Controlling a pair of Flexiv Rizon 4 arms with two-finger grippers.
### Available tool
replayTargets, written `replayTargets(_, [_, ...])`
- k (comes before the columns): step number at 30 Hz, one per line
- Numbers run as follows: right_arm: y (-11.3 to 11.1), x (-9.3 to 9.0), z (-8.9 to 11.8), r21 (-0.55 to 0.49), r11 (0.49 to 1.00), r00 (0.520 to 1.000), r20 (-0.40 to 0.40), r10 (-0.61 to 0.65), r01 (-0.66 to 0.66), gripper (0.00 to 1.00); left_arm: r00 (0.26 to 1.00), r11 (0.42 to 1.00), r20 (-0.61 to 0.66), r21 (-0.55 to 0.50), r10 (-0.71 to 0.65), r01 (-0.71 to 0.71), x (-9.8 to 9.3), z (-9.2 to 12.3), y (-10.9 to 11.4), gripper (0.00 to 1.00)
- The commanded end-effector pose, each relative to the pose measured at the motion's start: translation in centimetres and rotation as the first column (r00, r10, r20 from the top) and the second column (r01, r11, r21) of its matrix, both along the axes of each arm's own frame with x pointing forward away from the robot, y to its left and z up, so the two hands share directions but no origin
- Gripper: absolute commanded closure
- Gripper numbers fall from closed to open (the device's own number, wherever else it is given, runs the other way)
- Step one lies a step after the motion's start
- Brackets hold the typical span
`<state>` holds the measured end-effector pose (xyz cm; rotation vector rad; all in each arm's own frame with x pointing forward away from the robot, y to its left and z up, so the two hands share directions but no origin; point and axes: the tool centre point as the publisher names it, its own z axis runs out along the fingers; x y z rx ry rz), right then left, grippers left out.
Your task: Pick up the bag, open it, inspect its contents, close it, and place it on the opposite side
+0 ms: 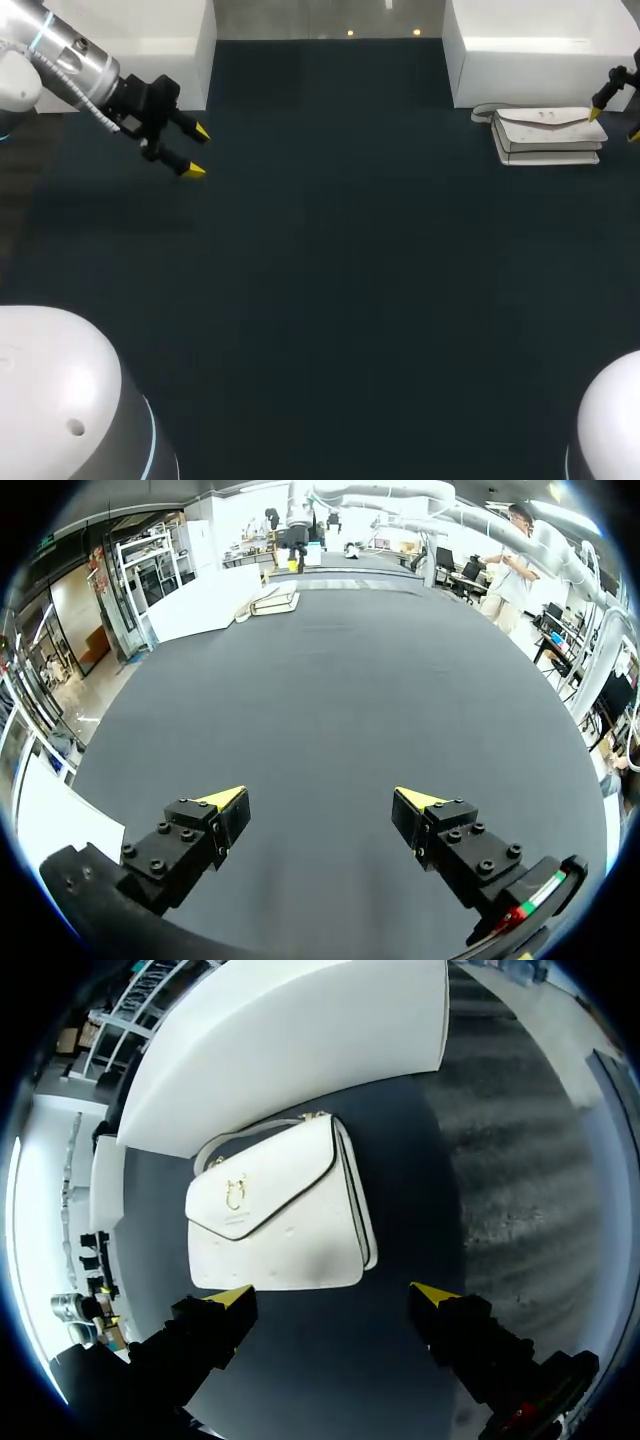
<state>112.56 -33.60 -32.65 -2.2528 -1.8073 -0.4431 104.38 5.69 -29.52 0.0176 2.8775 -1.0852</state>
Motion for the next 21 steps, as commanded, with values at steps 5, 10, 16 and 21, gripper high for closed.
replayTargets(5, [-1.8,2.3,-2.2,0.104,0.994,0.999,0.015,-0.030,0.028,0.00,1.000,1.000,0.002,-0.003,0.000,0.000,0.0,-0.1,0.0,0.00])
replayTargets(10, [-1.5,3.5,-2.8,0.146,0.989,0.999,0.029,-0.039,0.034,0.00,1.000,1.000,0.002,-0.003,0.000,0.000,0.0,-0.1,0.0,0.00])
replayTargets(16, [-1.2,4.9,-3.5,0.215,0.975,0.997,0.054,-0.062,0.049,0.00,1.000,1.000,0.002,-0.003,0.000,0.000,0.0,-0.1,0.0,0.00])
replayTargets(21, [-0.9,5.4,-3.9,0.248,0.967,0.995,0.062,-0.074,0.057,0.52,1.000,1.000,0.002,-0.003,0.000,0.000,0.0,-0.1,0.0,0.00])
